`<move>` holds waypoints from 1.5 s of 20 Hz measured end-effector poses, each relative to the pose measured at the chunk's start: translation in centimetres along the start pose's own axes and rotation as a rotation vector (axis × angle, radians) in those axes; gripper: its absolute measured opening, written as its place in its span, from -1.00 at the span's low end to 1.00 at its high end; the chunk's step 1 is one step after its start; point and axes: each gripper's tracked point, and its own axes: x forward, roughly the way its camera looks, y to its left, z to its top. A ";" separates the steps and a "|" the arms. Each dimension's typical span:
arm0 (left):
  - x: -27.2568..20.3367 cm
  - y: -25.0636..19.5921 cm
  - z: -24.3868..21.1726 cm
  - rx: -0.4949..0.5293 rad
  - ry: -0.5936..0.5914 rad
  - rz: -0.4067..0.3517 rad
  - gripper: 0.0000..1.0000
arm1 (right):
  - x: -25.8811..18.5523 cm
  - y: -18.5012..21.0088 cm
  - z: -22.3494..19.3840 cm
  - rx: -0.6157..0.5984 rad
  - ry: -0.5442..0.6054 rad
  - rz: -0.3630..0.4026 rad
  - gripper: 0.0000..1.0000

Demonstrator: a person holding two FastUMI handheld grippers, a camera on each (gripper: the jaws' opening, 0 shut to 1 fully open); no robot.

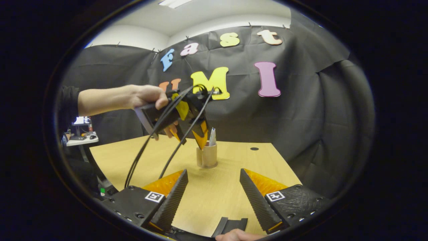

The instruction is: Put the toothbrush and toothpaste on the desktop into the cup, then pick up the cup and place it on the coaster on the desktop.

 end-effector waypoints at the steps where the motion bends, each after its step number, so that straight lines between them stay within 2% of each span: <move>1: -1.7 0.1 0.5 0.009 -0.051 0.008 0.98 | 0.2 0.1 0.1 0.005 -0.004 -0.006 0.89; 5: -7.3 -0.3 1.6 -0.058 -0.289 -0.076 0.97 | 1.6 0.6 1.8 0.029 -0.055 -0.066 0.84; 7: -9.8 0.6 -0.2 -0.117 -0.401 -0.127 0.99 | 1.9 0.6 2.8 0.056 -0.098 -0.107 0.89; 9: -11.7 2.4 -1.3 -0.164 -0.522 -0.120 0.99 | 2.5 0.9 4.2 0.072 -0.148 -0.140 0.89; 11: -14.1 5.6 -1.6 -0.161 -0.688 -0.034 0.99 | 2.7 1.8 5.8 0.054 -0.198 -0.165 0.84; 13: -16.3 8.4 -2.1 -0.124 -0.844 0.081 0.97 | 3.2 2.9 6.9 0.018 -0.242 -0.185 0.89; 15: -17.5 9.5 -3.7 -0.082 -0.929 0.168 0.96 | 3.6 3.8 7.7 -0.030 -0.271 -0.219 0.84; 18: -17.6 9.9 -6.2 -0.110 -1.000 0.187 0.94 | 3.8 6.2 8.5 -0.033 -0.298 -0.208 0.89; 20: -17.0 10.0 -7.9 -0.142 -0.997 0.175 0.94 | 3.8 7.2 8.7 -0.018 -0.301 -0.195 0.89; 21: -17.1 10.2 -8.3 -0.143 -1.013 0.182 1.00 | 3.8 7.2 8.8 -0.020 -0.302 -0.200 0.89; 23: -17.2 11.0 -8.7 -0.136 -1.029 0.207 0.95 | 3.7 7.3 9.3 -0.019 -0.309 -0.207 0.89; 24: -17.3 11.1 -8.7 -0.133 -1.040 0.218 0.82 | 3.9 7.5 9.5 -0.020 -0.311 -0.204 0.89; 25: -17.5 11.2 -8.7 -0.130 -1.050 0.226 0.95 | 3.9 7.6 9.5 -0.021 -0.308 -0.203 0.89; 30: -17.2 11.3 -9.1 -0.144 -1.057 0.234 0.95 | 4.4 7.8 9.5 -0.024 -0.295 -0.207 0.94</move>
